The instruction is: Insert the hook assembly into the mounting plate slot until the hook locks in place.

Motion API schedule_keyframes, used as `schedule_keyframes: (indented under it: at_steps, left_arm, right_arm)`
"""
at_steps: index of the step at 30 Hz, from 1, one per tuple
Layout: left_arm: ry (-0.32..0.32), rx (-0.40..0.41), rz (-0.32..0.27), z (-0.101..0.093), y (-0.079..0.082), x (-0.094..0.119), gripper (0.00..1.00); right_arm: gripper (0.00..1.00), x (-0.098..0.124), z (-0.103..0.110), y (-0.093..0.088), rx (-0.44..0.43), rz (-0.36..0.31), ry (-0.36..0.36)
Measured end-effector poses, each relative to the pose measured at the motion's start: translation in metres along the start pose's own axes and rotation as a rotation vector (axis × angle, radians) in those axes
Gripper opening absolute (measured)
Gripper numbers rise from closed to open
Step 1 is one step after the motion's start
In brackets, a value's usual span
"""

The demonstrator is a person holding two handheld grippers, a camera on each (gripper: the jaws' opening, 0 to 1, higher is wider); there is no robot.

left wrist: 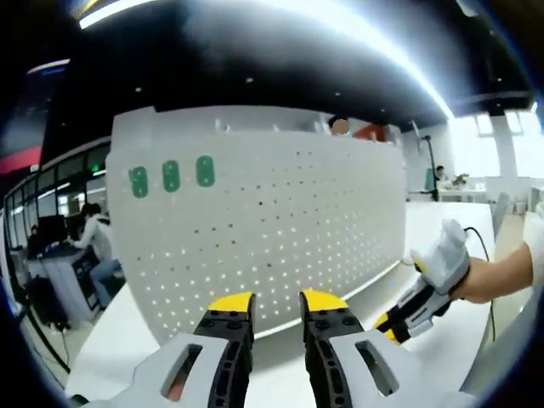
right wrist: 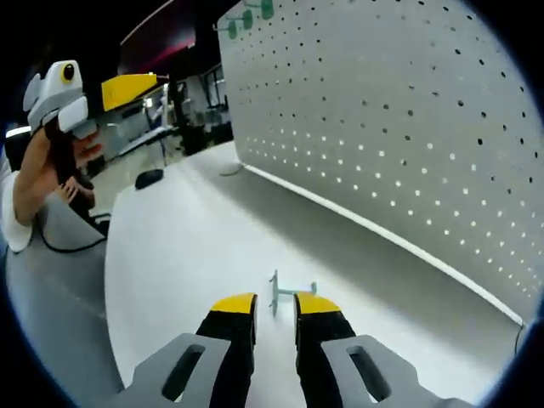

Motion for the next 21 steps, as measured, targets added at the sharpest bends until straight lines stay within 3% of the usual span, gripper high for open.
schedule_keyframes:
  at_steps: [21]
  left_arm:
    - [-0.006,-0.003,0.013,0.0,-0.002,0.0,0.21]
  right_arm:
    - [0.06,-0.028,-0.006,0.015,0.064,0.072,0.021]
Point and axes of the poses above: the point that each gripper's makers call its tool centre point, and the gripper's own axes: x roughly backward along the fingers, z roughly to its left, y roughly out of its top, the point moved 9 cm from there along x, roughly backward along the fingers, and after that the axes turned 10 degrees about z, right-handed, at the moved point
